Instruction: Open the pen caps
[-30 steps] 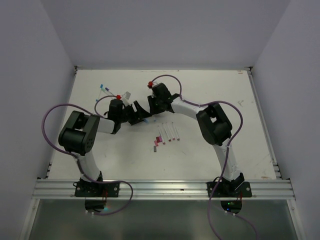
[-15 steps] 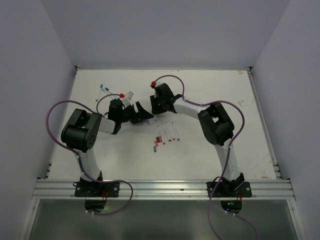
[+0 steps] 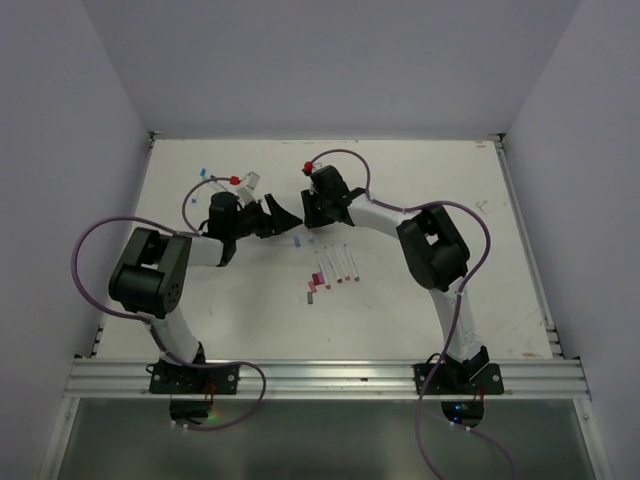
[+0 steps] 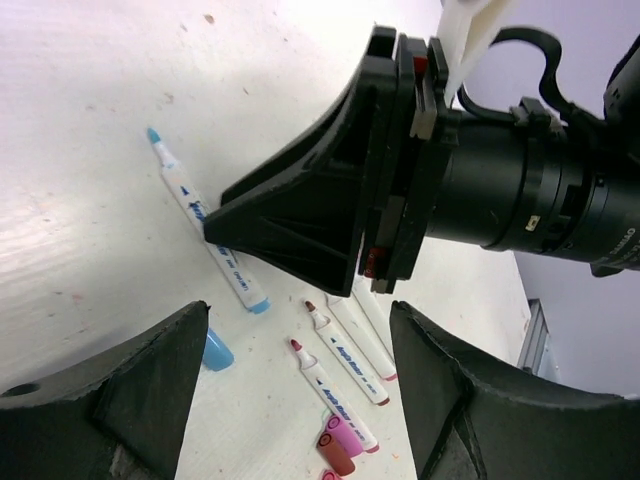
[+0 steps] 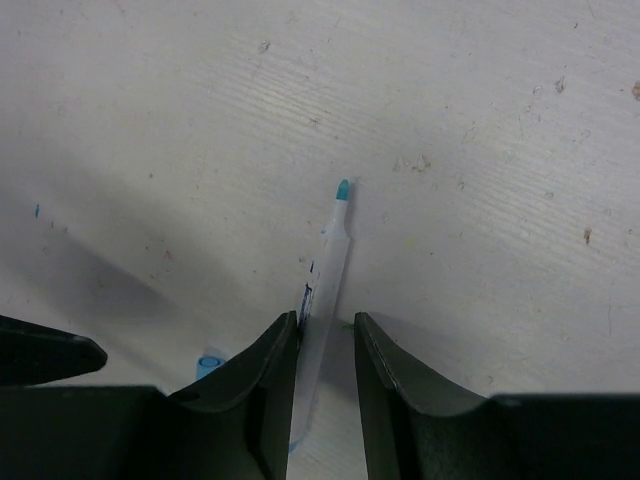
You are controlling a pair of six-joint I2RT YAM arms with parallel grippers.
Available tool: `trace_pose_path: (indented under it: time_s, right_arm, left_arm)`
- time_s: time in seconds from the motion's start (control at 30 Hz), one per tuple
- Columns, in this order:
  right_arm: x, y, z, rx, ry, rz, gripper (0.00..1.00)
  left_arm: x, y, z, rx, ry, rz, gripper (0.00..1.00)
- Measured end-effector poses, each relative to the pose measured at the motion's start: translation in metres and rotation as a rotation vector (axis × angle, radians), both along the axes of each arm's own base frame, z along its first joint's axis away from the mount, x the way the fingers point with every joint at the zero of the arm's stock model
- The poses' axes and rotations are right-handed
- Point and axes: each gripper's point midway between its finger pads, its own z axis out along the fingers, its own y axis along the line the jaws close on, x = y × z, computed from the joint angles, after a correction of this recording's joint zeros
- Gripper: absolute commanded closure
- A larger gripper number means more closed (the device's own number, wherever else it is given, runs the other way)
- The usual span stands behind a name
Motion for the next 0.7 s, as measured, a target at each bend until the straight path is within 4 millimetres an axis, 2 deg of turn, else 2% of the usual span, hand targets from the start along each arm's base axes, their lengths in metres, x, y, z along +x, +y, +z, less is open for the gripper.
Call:
trace_pose_path:
  time_s: [0.13, 0.2, 0.3, 0.43, 0.5, 0.57, 0.7]
  right_arm:
    - [-0.002, -0.002, 0.004, -0.001, -0.003, -0.002, 0.67]
    - [-0.004, -0.006, 0.008, -0.003, -0.007, -0.006, 0.67]
    - [-0.007, -0.012, 0.017, -0.01, -0.023, -0.018, 0.67]
    - [-0.008, -0.019, 0.033, -0.017, -0.05, -0.036, 0.67]
    - [-0.007, -0.02, 0.04, -0.013, -0.065, -0.04, 0.67]
    - [-0.006, -0.021, 0.044, -0.014, -0.073, -0.043, 0.67]
    - [-0.008, -0.025, 0.045, -0.024, -0.078, -0.048, 0.67]
  left_arm:
    - [0.01, 0.019, 0.009, 0.018, -0.007, 0.076, 0.25]
    - [0.016, 0.036, 0.011, 0.031, 0.008, 0.136, 0.26]
    - [0.03, 0.075, 0.007, 0.051, 0.047, 0.257, 0.31]
    - [0.051, 0.132, -0.009, 0.076, 0.147, 0.415, 0.37]
    - [0.061, 0.152, -0.012, 0.085, 0.171, 0.473, 0.39]
    - [0.069, 0.166, -0.014, 0.092, 0.191, 0.518, 0.39]
    - [0.081, 0.177, -0.01, 0.106, 0.204, 0.567, 0.39]
